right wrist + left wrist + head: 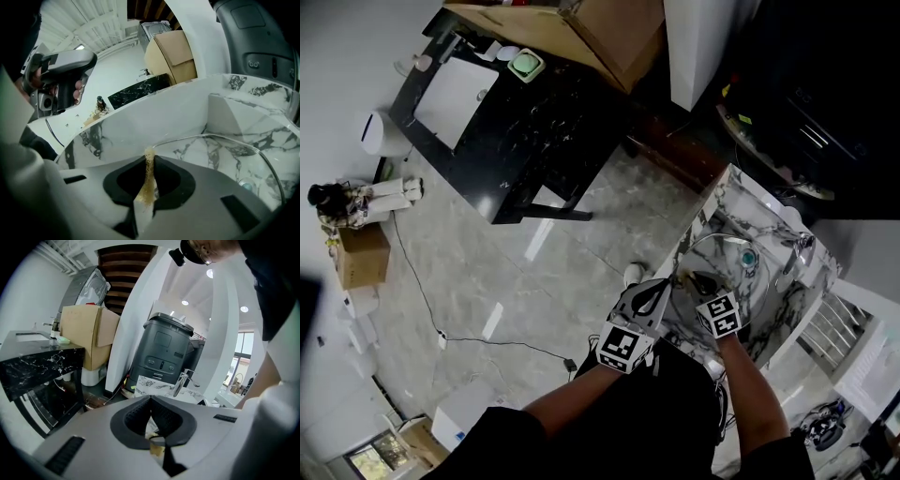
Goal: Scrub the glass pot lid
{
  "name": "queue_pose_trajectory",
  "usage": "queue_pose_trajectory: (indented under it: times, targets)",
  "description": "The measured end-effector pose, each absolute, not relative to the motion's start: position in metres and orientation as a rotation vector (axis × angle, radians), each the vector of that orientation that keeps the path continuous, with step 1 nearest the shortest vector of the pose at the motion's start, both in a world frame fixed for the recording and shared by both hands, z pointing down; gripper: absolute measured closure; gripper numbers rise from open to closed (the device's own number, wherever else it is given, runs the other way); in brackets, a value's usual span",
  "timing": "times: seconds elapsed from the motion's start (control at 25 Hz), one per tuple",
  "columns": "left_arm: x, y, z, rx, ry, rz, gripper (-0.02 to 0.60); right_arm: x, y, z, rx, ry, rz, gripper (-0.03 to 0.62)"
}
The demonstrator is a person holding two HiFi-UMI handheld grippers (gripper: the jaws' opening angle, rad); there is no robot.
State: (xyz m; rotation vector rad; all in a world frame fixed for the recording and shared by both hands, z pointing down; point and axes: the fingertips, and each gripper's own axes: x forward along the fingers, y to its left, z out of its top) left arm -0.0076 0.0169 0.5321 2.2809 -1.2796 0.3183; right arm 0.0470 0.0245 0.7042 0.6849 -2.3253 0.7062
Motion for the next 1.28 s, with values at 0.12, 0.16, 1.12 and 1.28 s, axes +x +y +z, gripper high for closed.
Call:
queue_pose_trajectory:
  times: [0.12,0.16,1.12,1.28]
  targets:
    - [-0.006,0.015,0.532,2.284,-1.258,0.317,0.566,0.047,0.019,0.707,0.679,-2.329,0.708,0.536]
    - [-0.006,0.015,0.532,2.279,-1.254,0.313,0.566,0.047,0.018,0.709,0.681,-2.328,0.710,0.536]
    - [0.025,0.010,0.541,2.311,-1.156,0.359,0.566,0.068,-0.029,0.718,0.849,-2.289,0.731,0.534]
    - [0.031,0.010,0.541,2.310,-1.132,0.372,0.566,0.077,-0.034,0.721,0.904,-2.261,0.767,0.535]
